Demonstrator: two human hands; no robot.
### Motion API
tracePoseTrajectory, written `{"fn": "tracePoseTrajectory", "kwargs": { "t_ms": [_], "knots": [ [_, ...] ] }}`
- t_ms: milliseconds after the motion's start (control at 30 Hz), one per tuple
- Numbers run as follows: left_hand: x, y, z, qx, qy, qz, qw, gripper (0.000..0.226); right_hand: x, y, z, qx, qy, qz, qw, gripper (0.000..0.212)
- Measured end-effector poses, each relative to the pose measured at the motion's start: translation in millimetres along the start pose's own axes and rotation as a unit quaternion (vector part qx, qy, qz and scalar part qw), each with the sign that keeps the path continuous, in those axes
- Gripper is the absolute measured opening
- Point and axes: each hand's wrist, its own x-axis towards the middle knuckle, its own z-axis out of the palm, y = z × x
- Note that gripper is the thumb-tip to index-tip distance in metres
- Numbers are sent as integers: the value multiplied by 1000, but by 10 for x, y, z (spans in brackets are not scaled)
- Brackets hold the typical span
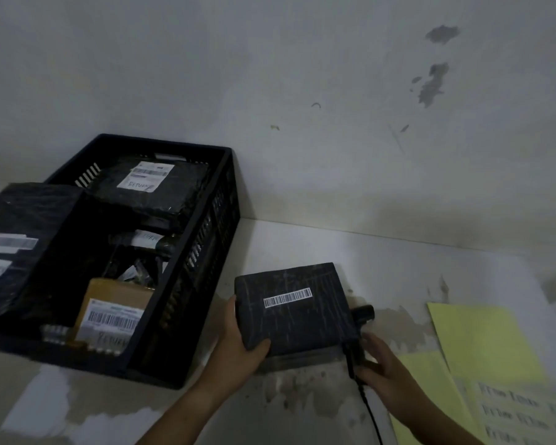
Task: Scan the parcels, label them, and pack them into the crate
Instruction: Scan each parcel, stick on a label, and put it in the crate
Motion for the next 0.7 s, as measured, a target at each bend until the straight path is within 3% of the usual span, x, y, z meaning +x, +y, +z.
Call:
{"fn": "tracePoseTrajectory", "kwargs": {
  "t_ms": [100,167,267,467,700],
  "knots": [
    [141,-37,23,-25,-44,-12,999,134,230,186,-77,-71,35,68,995,72],
    [177,-66,49,-50,-46,-13,998,142,360,302,-84,-125,37,77,988,77],
    [172,-74,91,-86,-45,-3,995,137,538,449,-18,-189,64,45,979,67],
    [224,-139,74,-96,-51,-17,994,142,896,757,131,-234,158,-7,959,88],
    [208,-293,79,-96,-41,-21,994,141,485,446,77,-99,185,62,976,62]
  ]
}}
